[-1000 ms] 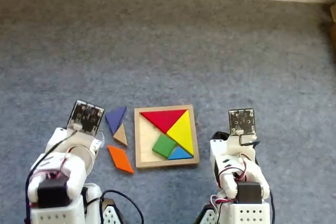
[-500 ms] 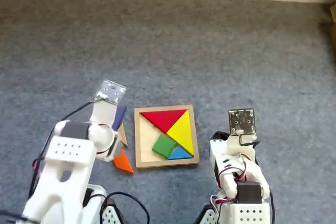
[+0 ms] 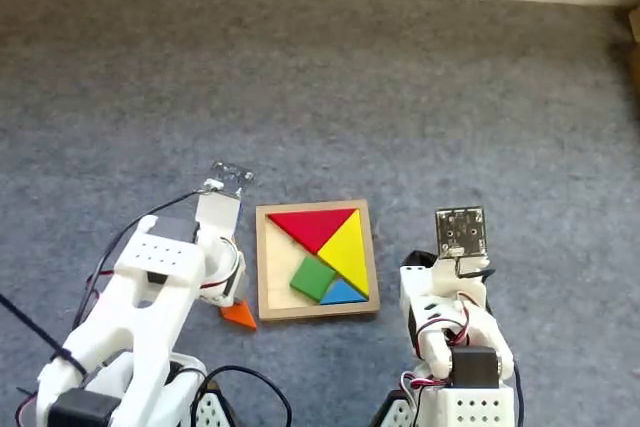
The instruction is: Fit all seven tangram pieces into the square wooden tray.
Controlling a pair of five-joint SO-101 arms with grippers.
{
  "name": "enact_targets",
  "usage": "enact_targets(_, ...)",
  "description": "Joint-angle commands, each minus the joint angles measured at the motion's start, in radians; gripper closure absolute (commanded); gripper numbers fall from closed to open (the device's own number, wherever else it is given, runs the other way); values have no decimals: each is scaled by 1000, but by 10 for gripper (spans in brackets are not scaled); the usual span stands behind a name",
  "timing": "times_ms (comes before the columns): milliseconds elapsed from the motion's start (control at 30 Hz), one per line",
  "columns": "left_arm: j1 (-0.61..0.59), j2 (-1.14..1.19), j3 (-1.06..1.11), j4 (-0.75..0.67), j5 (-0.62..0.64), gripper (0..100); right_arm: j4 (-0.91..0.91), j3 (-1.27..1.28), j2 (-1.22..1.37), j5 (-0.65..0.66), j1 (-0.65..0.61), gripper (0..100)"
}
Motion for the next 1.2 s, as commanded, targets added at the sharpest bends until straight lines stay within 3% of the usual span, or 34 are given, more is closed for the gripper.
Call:
enact_targets(0, 76, 104, -36, -23, 11, 793, 5, 145, 5, -5, 10, 990)
enact_targets(500, 70, 300, -168, 25, 80, 754, 5, 145, 5, -5, 10, 990)
enact_targets(1033, 73, 300, -166, 17, 3, 995, 5, 145, 5, -5, 10, 990)
enact_targets(1167, 73, 297, -173, 21, 2, 995, 5, 145, 5, -5, 10, 990)
